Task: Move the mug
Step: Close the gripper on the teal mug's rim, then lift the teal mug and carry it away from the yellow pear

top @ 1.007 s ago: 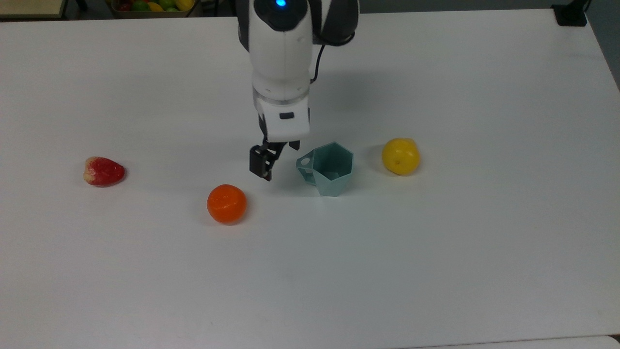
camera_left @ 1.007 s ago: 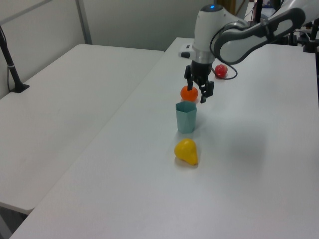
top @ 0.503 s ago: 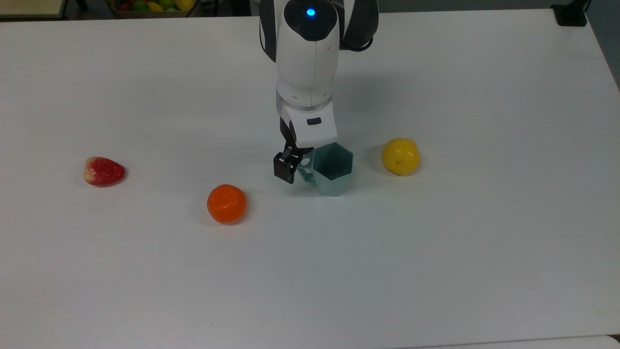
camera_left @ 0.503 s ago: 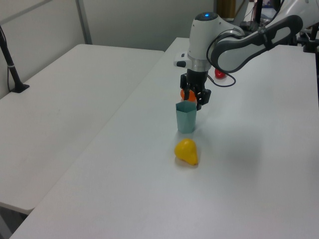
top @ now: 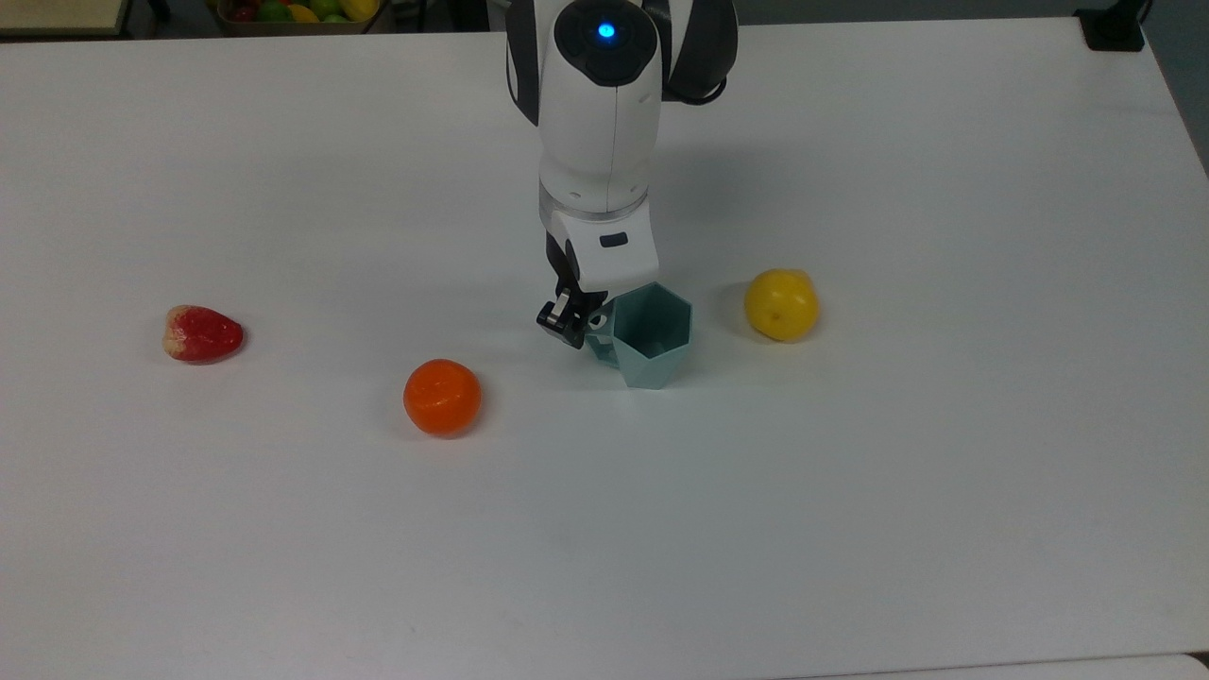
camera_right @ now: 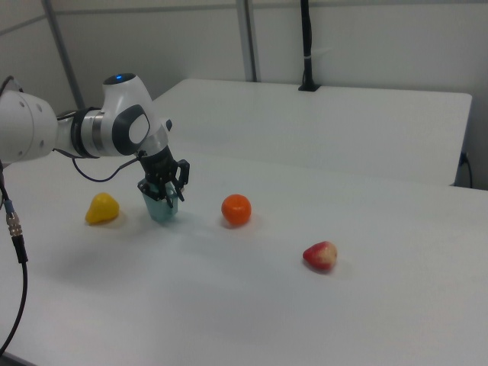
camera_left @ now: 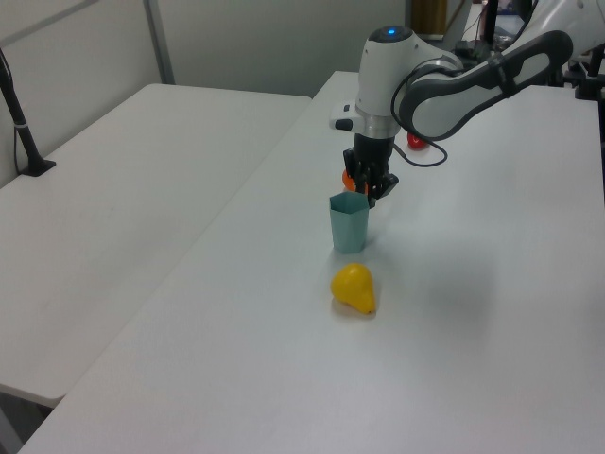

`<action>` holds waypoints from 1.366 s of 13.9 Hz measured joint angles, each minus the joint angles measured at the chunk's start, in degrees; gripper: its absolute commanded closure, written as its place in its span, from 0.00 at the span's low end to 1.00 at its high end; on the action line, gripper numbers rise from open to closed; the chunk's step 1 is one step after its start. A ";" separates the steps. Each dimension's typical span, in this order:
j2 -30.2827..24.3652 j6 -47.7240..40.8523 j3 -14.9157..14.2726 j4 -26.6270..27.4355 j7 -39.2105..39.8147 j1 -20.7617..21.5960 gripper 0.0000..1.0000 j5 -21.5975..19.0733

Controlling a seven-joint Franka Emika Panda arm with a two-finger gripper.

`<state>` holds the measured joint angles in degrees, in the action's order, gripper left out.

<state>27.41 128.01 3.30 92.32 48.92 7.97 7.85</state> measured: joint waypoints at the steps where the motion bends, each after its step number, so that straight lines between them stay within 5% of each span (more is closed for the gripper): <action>1: 0.00 0.00 0.01 0.00 0.00 0.13 0.84 0.00; 8: 0.00 -0.77 0.02 -0.02 -0.67 1.29 0.98 -0.01; 19: -5.97 -15.37 0.30 -3.04 -15.60 1.75 0.98 -6.22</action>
<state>21.44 112.64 3.60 89.29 33.32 9.73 1.64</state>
